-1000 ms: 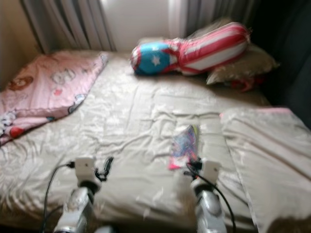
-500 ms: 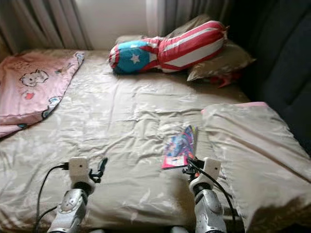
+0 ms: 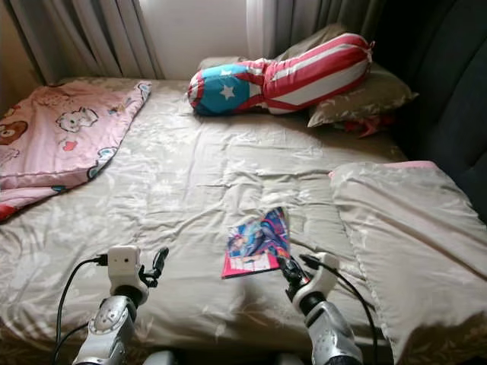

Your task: Clean up the room

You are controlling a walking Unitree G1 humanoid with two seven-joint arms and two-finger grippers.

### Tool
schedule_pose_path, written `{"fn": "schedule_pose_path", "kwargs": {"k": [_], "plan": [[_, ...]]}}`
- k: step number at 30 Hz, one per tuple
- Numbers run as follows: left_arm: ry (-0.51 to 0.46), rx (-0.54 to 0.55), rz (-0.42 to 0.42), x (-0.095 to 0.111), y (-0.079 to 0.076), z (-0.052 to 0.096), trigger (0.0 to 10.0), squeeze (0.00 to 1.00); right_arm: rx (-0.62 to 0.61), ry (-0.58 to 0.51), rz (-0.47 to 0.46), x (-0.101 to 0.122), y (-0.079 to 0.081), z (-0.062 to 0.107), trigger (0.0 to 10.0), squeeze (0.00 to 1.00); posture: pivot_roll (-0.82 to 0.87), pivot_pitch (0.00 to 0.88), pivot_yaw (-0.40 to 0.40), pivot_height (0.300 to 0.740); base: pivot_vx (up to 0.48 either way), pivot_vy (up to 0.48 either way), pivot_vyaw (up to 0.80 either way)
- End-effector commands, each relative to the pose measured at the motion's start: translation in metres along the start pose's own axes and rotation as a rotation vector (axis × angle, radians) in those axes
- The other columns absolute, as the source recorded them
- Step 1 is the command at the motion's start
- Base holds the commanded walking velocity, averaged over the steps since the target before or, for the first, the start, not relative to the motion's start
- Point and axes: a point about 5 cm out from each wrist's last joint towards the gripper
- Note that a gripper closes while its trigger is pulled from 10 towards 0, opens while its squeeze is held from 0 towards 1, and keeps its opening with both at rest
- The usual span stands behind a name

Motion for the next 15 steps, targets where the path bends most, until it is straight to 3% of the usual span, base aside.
{"fn": "schedule_pose_path", "kwargs": {"k": [1,8,15], "plan": [[0.011,-0.009,-0.021,0.000,0.002,0.002,10.0,0.00,-0.026,-0.006,-0.065,0.003,-0.007,0.002,10.0,0.00,0.00,0.044,-0.005,0.650,0.000,0.000,0.00],[0.015,-0.012,-0.053,0.003,0.011,0.005,10.0,0.00,-0.043,0.039,-0.111,-0.008,-0.013,0.006,10.0,0.00,0.02,0.061,0.020,0.650,0.000,0.000,0.00],[0.026,-0.023,-0.078,0.003,0.017,0.010,10.0,0.00,-0.076,0.115,-0.088,-0.023,-0.017,0.012,10.0,0.00,0.04,0.081,0.049,0.650,0.000,0.000,0.00]]}}
Point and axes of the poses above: a point about 5 cm out from each wrist's last joint towards the gripper, its own z axis pointing back from the gripper into the wrist, its own x axis along the axis of the wrist's last joint, y = z × x, and after that the axes turned 6 degrees about z, right-handed
